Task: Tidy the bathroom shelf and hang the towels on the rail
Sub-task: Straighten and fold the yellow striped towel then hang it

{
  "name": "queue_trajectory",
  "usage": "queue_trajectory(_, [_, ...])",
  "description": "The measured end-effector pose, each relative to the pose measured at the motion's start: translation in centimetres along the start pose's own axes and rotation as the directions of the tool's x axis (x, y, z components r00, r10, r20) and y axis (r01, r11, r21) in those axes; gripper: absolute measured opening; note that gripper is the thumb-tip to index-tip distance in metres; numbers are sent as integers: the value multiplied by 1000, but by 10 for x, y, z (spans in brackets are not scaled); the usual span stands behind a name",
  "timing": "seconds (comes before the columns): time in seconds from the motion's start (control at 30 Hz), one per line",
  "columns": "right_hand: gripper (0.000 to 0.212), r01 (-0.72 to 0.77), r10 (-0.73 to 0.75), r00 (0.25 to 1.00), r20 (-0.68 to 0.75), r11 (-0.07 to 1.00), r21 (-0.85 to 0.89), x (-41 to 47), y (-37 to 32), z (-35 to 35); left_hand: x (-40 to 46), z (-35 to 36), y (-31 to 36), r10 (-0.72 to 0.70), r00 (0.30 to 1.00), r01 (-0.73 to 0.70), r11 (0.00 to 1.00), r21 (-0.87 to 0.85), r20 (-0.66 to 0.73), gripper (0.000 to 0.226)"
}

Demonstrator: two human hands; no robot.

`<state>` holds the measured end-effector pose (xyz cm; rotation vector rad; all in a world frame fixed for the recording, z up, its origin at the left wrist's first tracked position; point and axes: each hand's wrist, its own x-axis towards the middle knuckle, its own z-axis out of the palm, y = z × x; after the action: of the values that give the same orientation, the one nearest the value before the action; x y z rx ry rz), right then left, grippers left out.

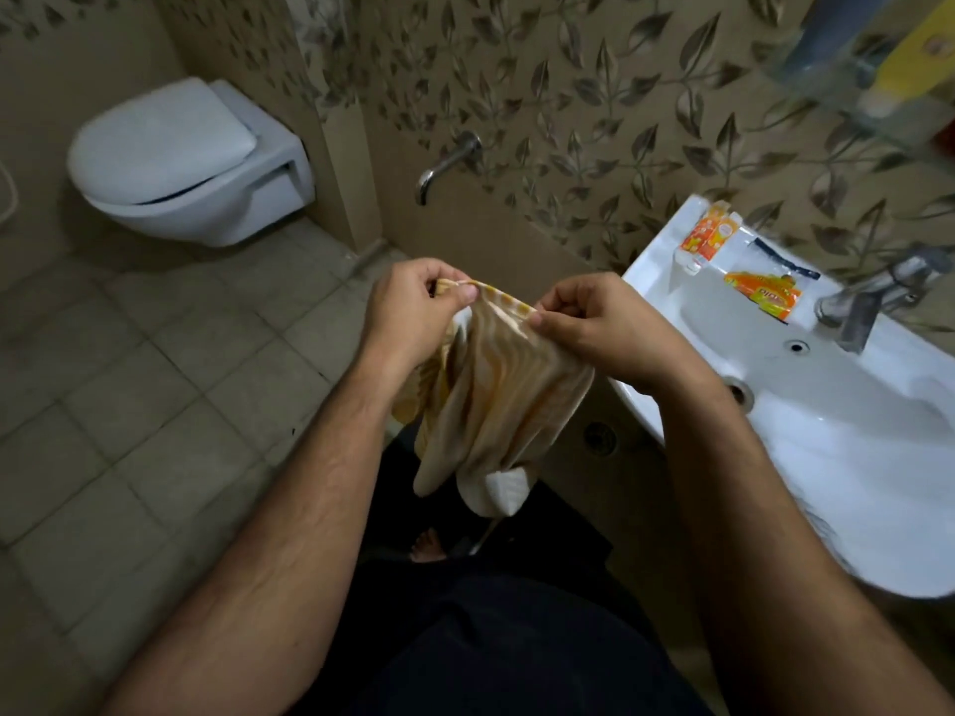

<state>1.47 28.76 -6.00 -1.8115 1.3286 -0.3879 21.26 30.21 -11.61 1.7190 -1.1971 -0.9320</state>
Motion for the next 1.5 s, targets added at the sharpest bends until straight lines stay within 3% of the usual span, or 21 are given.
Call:
queue_trajectory(0.1, [16,-19,19,1000,-9,1000,-3,-10,11,-2,-3,-10,-10,-38,999,39,999,23,-22,3])
queue_trajectory(0.27, [12,42,-32,984,-173,998,52,-4,18,11,-19,-10,-6,51,952,-6,988,-151,300,45])
queue_trajectory(0.33, [13,70,-64,988,-139,997,44,-2,17,17,-23,-7,-1,115,915,-37,978,-204,386,50])
queue_trajectory(0.43, [14,137,-135,990,-36,989,48,-2,11,22,-26,-4,9,130,887,-21,970,-244,443,36])
queue_trajectory(0.6, [17,127,-124,991,-44,989,75,-5,8,20,-20,-1,7,57,957,-10,986,-166,285,9])
queue_trajectory(0.67, [17,87,-85,996,-29,994,66,-7,8,11,-14,-8,5,15,986,1,995,-99,164,8])
queue_trajectory(0.77, [15,85,-81,996,-43,992,98,-15,8,-5,-7,-20,3,-9,1000,13,990,-144,24,16])
queue_trajectory(0.87, [15,122,-109,987,-115,986,112,-19,4,-13,-9,-25,10,24,993,-11,993,-117,116,17])
queue_trajectory(1.0, [15,176,-159,962,-220,983,58,-12,0,-9,-15,-29,25,77,947,-16,981,-195,313,48])
queue_trajectory(1.13, [13,226,-226,962,-150,974,-21,-4,-7,2,-25,-18,47,185,883,-56,955,-293,432,42])
queue_trajectory(1.33, [14,201,-207,970,-129,978,-55,-3,-12,3,-20,-15,45,95,940,-37,983,-178,328,7])
queue_trajectory(1.5, [14,109,-115,990,-82,991,-81,-17,-11,-16,-4,-18,22,31,999,-30,999,-36,22,2])
